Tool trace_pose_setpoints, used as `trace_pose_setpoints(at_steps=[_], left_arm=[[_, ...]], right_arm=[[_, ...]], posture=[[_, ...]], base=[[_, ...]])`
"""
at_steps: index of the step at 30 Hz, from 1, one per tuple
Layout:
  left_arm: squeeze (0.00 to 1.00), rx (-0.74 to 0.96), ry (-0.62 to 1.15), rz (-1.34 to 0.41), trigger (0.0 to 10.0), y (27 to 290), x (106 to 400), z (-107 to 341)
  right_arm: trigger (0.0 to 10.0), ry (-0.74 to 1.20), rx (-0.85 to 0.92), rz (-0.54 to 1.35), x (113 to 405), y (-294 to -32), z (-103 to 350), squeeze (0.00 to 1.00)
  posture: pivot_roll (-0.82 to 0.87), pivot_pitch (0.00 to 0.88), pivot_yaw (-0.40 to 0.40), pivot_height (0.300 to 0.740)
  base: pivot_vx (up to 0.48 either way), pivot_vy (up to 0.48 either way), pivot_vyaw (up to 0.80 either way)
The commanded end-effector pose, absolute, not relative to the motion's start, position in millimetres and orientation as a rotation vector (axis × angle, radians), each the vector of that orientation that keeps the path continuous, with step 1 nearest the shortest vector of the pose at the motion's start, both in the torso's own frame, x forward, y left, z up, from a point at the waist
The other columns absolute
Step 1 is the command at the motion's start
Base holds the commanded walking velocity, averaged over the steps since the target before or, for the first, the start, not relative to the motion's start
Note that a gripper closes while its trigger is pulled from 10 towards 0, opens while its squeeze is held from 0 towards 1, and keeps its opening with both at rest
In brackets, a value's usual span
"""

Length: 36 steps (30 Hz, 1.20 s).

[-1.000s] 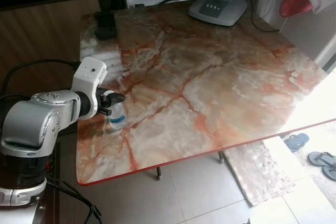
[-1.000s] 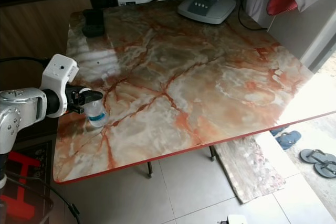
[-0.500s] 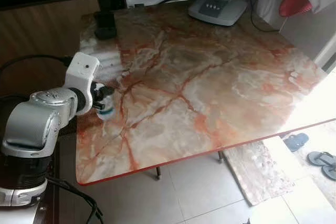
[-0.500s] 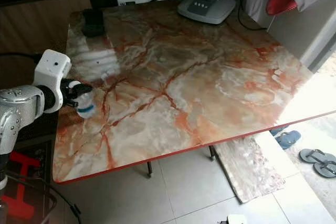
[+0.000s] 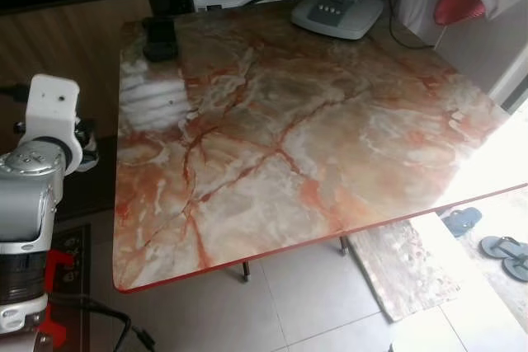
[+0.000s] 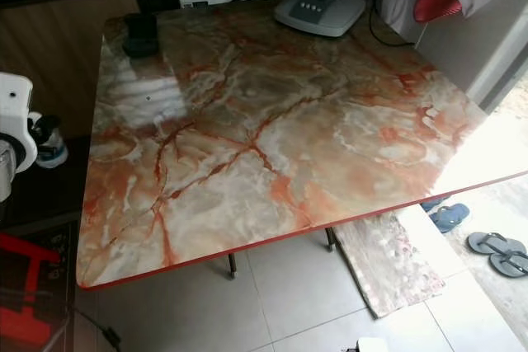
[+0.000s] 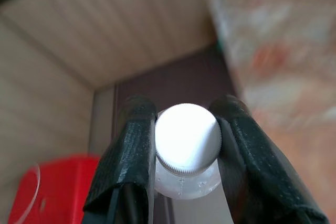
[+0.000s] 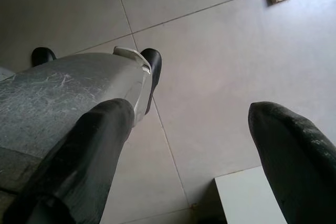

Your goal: Restocking fridge

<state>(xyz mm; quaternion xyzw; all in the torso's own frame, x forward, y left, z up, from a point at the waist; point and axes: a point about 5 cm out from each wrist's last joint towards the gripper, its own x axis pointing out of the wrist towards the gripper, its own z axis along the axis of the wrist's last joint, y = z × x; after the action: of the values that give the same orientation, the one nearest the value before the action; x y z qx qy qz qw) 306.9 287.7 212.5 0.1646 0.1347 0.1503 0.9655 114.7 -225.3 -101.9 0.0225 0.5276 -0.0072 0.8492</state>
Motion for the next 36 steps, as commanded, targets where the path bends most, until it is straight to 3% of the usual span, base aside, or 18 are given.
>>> trace_pose_setpoints(at_steps=[1,4,6,16,26,36], left_arm=[[0.00,0.319,0.288,0.368,10.0,301,301,200],[0.00,0.323,0.352,0.412,10.0,311,294,172],[0.00,0.307,0.433,0.436,10.0,320,279,128],[0.00,0.251,0.525,0.400,10.0,306,248,41],[0.00,0.233,0.665,0.403,10.0,285,219,-21],[0.00,0.211,0.771,0.402,10.0,271,198,-49]], right_arm=[[10.0,1.141,0.047,-0.007,107,-224,-104,0.00],[10.0,1.141,0.048,-0.006,107,-224,-105,0.00],[10.0,1.141,0.048,-0.009,107,-225,-104,0.00],[10.0,1.137,0.046,-0.013,107,-226,-104,0.00],[10.0,1.133,0.053,-0.024,106,-226,-104,0.00],[10.0,1.130,0.062,-0.037,103,-224,-105,0.00]], posture=[[0.17,0.125,-0.020,0.740],[0.17,0.124,-0.020,0.740],[0.16,0.126,-0.020,0.740],[0.16,0.128,-0.030,0.740],[0.15,0.122,-0.028,0.740],[0.13,0.104,-0.021,0.740]], base=[[0.000,0.000,0.00],[0.000,0.000,0.00],[0.000,0.000,0.00],[0.000,0.000,0.00],[0.000,0.000,0.00],[0.000,0.000,0.00]])
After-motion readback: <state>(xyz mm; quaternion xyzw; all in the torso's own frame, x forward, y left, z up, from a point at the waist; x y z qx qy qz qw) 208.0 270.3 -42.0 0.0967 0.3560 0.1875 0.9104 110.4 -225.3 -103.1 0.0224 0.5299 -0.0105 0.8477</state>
